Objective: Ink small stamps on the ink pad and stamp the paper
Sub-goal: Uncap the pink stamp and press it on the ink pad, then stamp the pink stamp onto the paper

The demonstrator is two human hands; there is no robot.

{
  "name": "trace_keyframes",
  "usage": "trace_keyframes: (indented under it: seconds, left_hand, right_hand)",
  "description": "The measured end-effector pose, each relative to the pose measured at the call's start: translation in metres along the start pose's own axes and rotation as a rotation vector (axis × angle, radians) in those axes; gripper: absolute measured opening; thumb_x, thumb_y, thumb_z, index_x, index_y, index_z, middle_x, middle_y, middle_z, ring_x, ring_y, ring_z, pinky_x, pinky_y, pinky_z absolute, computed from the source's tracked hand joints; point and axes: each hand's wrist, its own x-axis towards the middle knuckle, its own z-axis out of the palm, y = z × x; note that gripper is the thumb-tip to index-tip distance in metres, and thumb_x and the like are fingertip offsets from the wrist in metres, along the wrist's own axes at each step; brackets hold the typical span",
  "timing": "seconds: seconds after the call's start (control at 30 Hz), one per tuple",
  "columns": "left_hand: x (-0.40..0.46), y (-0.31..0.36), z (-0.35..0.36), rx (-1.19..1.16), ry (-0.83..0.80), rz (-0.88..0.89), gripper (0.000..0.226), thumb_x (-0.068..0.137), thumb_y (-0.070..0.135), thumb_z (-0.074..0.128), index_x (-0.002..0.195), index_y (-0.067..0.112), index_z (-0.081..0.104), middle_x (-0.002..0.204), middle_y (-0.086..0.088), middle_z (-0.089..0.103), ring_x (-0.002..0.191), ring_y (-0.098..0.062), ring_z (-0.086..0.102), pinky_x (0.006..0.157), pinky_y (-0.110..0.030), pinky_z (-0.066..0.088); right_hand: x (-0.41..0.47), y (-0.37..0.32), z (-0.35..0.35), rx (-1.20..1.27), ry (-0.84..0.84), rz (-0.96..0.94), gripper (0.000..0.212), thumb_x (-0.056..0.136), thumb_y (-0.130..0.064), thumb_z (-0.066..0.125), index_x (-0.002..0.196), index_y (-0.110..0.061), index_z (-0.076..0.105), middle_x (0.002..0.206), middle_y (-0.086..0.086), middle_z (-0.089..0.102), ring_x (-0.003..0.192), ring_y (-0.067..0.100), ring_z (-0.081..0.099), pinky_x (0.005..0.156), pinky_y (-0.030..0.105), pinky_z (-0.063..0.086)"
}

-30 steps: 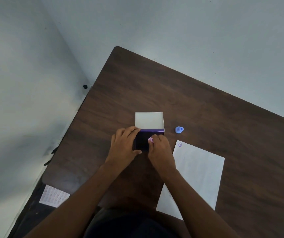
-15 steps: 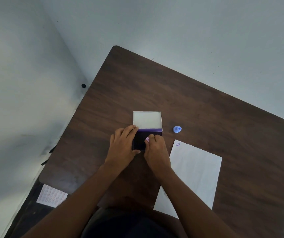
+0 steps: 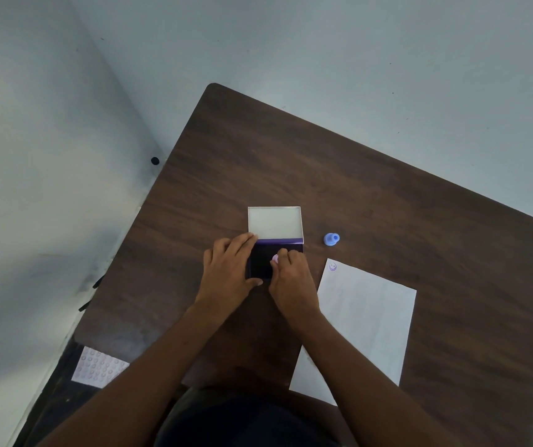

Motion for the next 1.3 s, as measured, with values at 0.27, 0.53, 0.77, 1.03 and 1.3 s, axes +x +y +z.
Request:
trace_keyframes:
  seconds: [0.27, 0.53, 0.77, 1.03, 1.3]
  left_hand:
    - [0.0, 0.003, -0.003, 0.034, 0.001, 0.013, 0.09, 0.072, 0.048, 0.076, 0.147, 0.023, 0.032, 0.151, 0.004, 0.035, 0.129, -0.022, 0.034, 0.101, -0.039, 0.032]
    - [0.0, 0.004, -0.004, 0.097, -0.039, 0.046, 0.091, 0.072, 0.05, 0.075, 0.147, 0.022, 0.031, 0.153, 0.001, 0.033, 0.133, -0.023, 0.031, 0.103, -0.042, 0.031]
    - [-0.01, 0.033, -0.003, 0.116, -0.033, 0.315, 0.07, 0.083, 0.052, 0.063, 0.144, 0.027, 0.039, 0.147, 0.004, 0.045, 0.131, -0.02, 0.04, 0.106, -0.04, 0.033]
    - [-0.01, 0.106, 0.025, 0.211, -0.19, 0.533, 0.06, 0.094, 0.046, 0.046, 0.148, 0.027, 0.029, 0.152, 0.004, 0.038, 0.131, -0.02, 0.039, 0.111, -0.036, 0.027]
    - [0.0, 0.112, 0.035, 0.347, -0.259, 0.573, 0.058, 0.097, 0.039, 0.041, 0.15, 0.026, 0.023, 0.155, 0.003, 0.033, 0.133, -0.023, 0.036, 0.11, -0.04, 0.026]
  right_hand:
    - [0.0, 0.004, 0.002, 0.018, 0.003, 0.005, 0.029, 0.088, -0.01, 0.063, 0.113, 0.004, 0.06, 0.107, 0.024, 0.066, 0.095, 0.035, 0.064, 0.085, 0.043, 0.056]
    - [-0.015, 0.006, -0.014, 0.049, 0.1, -0.019, 0.022, 0.088, -0.012, 0.064, 0.109, -0.004, 0.062, 0.103, 0.016, 0.069, 0.092, 0.024, 0.067, 0.081, 0.031, 0.057]
    - [-0.054, 0.04, -0.055, 0.255, 0.365, 0.385, 0.026, 0.091, -0.031, 0.058, 0.098, -0.009, 0.07, 0.092, 0.004, 0.072, 0.08, 0.011, 0.064, 0.071, 0.012, 0.049]
    - [-0.041, 0.083, -0.073, 0.419, 0.38, 0.697, 0.016, 0.084, -0.029, 0.071, 0.076, -0.017, 0.065, 0.072, -0.006, 0.067, 0.061, 0.011, 0.06, 0.05, 0.009, 0.041]
    - [-0.033, 0.102, -0.07, 0.453, 0.335, 0.656, 0.012, 0.084, -0.031, 0.07, 0.079, -0.022, 0.064, 0.073, -0.01, 0.064, 0.066, 0.011, 0.062, 0.056, 0.012, 0.047]
